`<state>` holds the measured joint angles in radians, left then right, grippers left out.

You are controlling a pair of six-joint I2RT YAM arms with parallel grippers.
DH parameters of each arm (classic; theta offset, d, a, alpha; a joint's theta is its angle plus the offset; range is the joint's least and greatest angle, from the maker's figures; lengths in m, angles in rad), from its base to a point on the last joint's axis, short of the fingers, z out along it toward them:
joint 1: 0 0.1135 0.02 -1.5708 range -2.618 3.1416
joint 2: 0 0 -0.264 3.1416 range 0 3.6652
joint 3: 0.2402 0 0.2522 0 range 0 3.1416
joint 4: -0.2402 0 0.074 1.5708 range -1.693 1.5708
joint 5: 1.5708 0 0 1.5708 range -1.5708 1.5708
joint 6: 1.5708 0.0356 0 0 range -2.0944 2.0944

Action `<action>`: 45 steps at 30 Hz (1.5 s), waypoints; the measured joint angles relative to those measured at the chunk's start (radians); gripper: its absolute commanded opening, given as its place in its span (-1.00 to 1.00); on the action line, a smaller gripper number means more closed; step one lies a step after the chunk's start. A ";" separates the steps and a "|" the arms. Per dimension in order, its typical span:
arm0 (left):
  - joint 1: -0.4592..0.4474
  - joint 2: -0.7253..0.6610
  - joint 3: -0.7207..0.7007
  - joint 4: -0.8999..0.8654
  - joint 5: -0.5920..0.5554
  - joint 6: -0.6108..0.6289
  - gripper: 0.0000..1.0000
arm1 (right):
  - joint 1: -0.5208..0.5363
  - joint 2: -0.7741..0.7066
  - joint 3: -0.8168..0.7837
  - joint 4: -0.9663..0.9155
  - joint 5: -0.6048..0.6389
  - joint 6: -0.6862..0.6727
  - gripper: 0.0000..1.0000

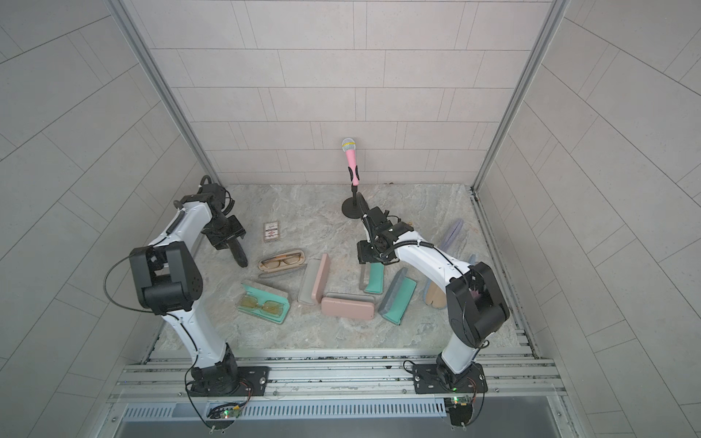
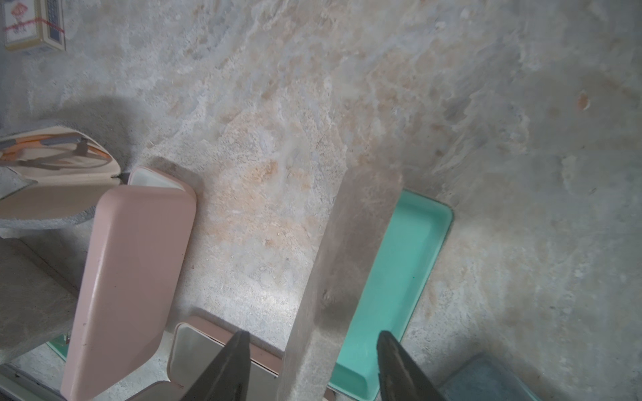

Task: Close the glasses case
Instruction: Pick up the glasses case at the center of the board.

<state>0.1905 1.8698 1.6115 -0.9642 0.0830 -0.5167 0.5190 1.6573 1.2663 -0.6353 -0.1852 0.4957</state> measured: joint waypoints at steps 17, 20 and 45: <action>-0.190 -0.204 -0.175 0.065 0.079 -0.019 0.22 | 0.020 0.078 -0.061 0.063 0.006 0.065 -0.60; -0.210 -0.205 -0.187 0.085 0.085 -0.027 0.22 | 0.020 0.125 0.002 0.047 0.008 0.059 -0.62; -0.354 -0.230 -0.240 0.154 0.111 -0.068 0.23 | 0.004 0.453 0.449 -0.017 -0.082 0.096 -0.43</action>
<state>-0.1635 1.6402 1.3720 -0.8101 0.1940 -0.5846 0.5232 2.1101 1.7157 -0.6521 -0.2676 0.5919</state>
